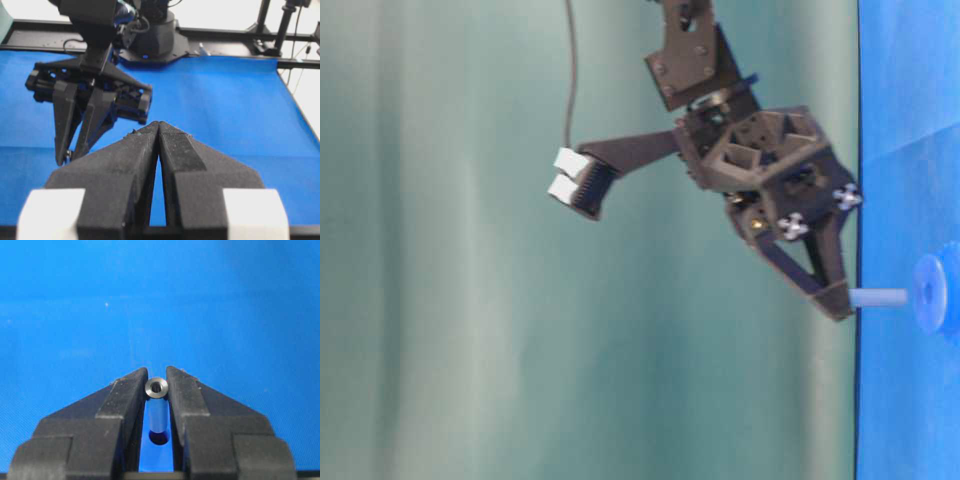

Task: Insert the shaft placed at a random location into the center hole of the small gear at another random location.
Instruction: 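Align the shaft above the gear hole with the right gripper, then lower the shaft into the gear's center hole with the right gripper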

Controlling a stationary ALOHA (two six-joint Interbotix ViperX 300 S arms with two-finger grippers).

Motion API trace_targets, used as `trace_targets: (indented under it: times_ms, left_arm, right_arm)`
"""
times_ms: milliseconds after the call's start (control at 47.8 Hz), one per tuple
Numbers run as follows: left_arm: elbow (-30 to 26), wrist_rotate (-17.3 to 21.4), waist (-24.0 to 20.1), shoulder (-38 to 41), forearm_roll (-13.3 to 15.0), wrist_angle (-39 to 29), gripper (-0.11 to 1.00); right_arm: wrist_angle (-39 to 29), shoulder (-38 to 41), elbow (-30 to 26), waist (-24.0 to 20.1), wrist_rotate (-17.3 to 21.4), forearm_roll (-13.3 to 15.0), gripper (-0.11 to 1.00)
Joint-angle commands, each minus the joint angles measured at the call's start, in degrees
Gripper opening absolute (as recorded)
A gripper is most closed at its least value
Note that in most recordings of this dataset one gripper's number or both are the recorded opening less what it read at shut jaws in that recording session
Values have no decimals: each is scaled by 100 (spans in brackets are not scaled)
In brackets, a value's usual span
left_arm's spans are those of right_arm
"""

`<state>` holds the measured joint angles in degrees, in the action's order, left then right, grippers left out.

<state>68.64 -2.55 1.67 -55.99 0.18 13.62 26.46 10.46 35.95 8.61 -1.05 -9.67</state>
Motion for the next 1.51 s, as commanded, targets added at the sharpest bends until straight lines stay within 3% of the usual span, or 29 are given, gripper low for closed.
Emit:
trace_targets:
  times_ms: [0,418,1485]
  left_arm:
    - [-53,0,9,26,0,26,0]
    - [-53,0,9,18,0,26,0]
    - [-35,9,9,26,-9,-26,0]
  right_arm:
    - [141,-35,-44,-18,0,-18,3]
    - [325,105,79,-18,9,-141,3]
    - [369,519,-26,-18,53,-141,3]
